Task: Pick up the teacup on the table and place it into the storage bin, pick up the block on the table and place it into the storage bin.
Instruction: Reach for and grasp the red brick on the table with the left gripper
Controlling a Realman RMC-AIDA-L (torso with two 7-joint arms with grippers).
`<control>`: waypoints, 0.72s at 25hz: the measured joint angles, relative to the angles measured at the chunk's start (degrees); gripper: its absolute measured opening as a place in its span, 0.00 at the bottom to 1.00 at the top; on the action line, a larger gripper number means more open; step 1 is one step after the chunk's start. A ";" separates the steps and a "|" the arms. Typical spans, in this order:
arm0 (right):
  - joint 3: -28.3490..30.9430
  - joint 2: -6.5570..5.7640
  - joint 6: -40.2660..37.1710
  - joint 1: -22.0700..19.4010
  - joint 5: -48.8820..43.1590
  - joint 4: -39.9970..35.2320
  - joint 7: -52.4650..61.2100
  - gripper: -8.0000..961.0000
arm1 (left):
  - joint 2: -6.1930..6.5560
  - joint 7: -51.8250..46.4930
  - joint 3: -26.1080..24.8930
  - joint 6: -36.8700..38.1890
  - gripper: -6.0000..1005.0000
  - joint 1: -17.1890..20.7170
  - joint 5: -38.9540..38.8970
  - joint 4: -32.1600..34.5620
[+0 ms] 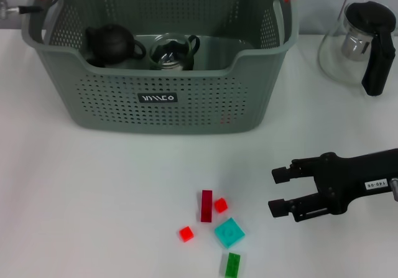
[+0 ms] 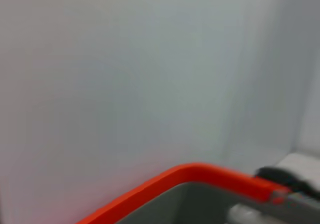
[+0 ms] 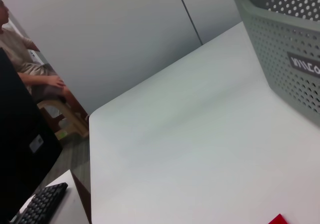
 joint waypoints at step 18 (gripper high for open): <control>2.64 -0.67 2.67 0.89 0.36 0.56 0.29 0.90 | -7.03 18.37 5.83 37.86 0.91 21.37 -9.43 29.93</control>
